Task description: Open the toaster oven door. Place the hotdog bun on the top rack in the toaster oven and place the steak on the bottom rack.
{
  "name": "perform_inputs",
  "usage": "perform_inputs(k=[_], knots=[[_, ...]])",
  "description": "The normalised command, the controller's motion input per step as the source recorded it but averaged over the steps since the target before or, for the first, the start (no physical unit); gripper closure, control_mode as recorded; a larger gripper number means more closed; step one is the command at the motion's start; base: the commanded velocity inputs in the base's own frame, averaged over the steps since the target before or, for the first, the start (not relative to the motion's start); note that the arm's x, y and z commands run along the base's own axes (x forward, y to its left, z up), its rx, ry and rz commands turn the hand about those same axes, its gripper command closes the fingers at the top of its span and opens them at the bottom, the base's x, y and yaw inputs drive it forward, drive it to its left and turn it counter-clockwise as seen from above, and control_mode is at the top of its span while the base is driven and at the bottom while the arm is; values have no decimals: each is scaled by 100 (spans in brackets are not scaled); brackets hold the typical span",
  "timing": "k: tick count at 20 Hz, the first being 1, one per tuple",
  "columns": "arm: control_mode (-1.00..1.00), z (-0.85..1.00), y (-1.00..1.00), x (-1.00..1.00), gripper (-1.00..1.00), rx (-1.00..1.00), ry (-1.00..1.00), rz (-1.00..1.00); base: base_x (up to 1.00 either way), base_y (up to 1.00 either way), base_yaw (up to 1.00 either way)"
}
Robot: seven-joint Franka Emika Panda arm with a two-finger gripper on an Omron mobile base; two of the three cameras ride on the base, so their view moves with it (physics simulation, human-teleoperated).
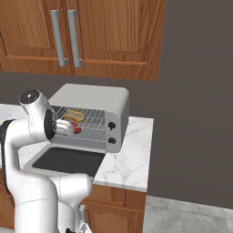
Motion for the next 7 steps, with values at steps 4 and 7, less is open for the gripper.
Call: perform_inputs(k=[4, 7], knots=[[-100, 90, -64, -1, -100, 9, 6, 0, 0, 0, 0], [-100, 59, -82, 0, -100, 11, 2, 0, 0, 0, 0]])
